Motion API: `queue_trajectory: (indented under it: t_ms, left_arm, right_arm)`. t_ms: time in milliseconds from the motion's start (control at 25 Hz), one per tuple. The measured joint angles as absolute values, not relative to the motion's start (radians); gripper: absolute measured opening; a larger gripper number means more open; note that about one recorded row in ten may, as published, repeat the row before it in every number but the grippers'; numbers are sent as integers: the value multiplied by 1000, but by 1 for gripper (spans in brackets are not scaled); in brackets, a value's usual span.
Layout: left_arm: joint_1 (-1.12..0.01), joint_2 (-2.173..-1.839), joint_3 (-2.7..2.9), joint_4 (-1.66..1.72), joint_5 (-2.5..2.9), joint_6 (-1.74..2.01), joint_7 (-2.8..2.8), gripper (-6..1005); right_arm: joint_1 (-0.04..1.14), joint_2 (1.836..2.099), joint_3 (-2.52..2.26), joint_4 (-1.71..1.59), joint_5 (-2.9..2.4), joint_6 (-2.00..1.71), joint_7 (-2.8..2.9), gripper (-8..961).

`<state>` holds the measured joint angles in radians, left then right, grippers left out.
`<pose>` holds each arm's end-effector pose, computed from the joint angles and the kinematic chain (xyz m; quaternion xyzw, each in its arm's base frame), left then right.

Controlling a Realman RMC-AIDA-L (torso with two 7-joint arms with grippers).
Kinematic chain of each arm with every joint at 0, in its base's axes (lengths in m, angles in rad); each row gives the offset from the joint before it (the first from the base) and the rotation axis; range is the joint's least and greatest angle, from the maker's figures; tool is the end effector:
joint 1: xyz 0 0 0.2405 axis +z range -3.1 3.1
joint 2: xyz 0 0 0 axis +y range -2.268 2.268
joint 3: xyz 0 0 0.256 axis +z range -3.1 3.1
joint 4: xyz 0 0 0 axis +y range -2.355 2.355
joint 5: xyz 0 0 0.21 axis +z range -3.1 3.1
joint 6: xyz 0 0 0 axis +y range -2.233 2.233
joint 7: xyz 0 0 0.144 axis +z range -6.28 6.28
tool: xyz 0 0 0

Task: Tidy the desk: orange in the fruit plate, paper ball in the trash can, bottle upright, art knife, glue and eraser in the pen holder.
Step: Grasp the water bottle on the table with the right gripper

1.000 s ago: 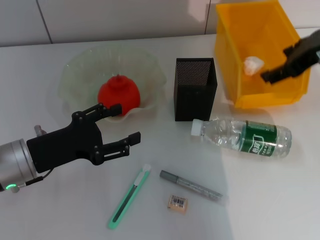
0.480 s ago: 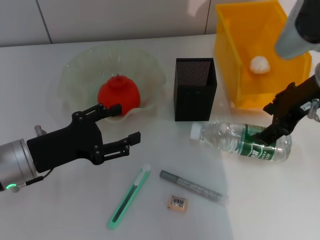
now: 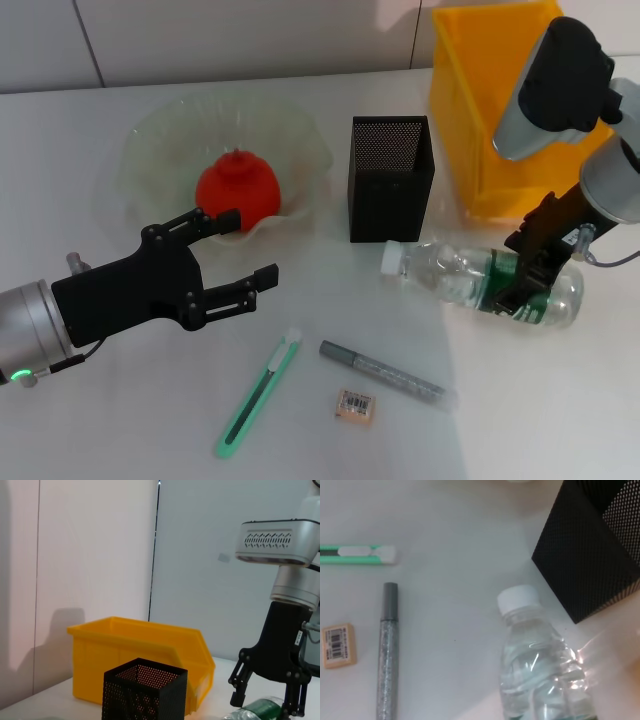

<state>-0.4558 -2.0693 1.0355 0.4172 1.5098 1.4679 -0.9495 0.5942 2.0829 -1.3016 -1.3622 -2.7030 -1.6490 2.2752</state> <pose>-0.2605 0.3038 -0.0421 -0.9246 -0.1225 -0.3198 0.1670 0.2012 0.3504 0.0202 -0.9314 0.2308 -0.2366 0.1525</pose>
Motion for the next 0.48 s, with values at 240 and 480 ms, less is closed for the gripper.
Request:
queue_trajectory:
  t_ms: [240, 480]
  left_arm:
    - [-456, -2069, 1034, 417, 1510, 1466, -949, 738]
    - [-459, -2069, 1035, 417, 1512, 1465, -948, 735]
  right_arm:
    - [596, 2083, -1305, -1321, -2703, -1610, 2276, 831]
    - [597, 2082, -1308, -1283, -2702, -1577, 2276, 831]
